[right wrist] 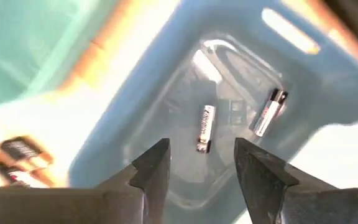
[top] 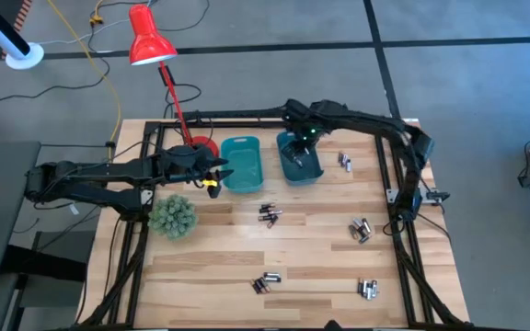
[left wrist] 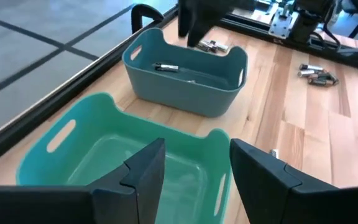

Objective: Sort batteries
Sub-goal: Put the black battery into the green bin

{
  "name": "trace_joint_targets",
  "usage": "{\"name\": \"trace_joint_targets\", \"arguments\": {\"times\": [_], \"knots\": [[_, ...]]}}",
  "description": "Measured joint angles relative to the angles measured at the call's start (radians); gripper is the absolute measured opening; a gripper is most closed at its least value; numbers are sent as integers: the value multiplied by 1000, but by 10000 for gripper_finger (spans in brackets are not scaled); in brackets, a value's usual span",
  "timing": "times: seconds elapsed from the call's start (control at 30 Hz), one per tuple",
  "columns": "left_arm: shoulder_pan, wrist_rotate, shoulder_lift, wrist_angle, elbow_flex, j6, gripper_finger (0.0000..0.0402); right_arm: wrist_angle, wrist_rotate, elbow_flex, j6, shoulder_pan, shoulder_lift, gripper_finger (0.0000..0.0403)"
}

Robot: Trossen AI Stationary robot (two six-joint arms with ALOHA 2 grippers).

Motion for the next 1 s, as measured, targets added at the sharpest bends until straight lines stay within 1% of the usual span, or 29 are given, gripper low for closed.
{"name": "trace_joint_targets", "arguments": {"times": [0.13,0.27,0.3,0.37,0.5,0.6,0.67,0.73,0.9,1.0], "knots": [[-6,-1,0,-2,0,7,174,2,0,-8,2,19,-111,190],[-60,-5,0,-22,0,54,174,16,17,-87,30,40,-237,189],[-83,-19,1,-25,0,55,174,17,34,-119,44,47,-273,189],[-131,-83,1,-24,0,42,174,29,61,-196,75,58,-349,189],[-211,-200,1,-23,0,1,174,80,76,-361,141,78,-509,189],[-253,-244,25,-4,2,-47,174,100,79,-463,165,90,-616,189],[-283,-247,64,6,17,-63,174,106,79,-512,171,98,-677,189],[-315,-248,128,41,58,-63,174,103,79,-552,180,110,-731,189],[-383,-301,342,5,213,-54,174,91,79,-610,227,159,-835,189],[-410,-311,465,8,300,-109,174,81,78,-628,229,197,-880,189]]}}
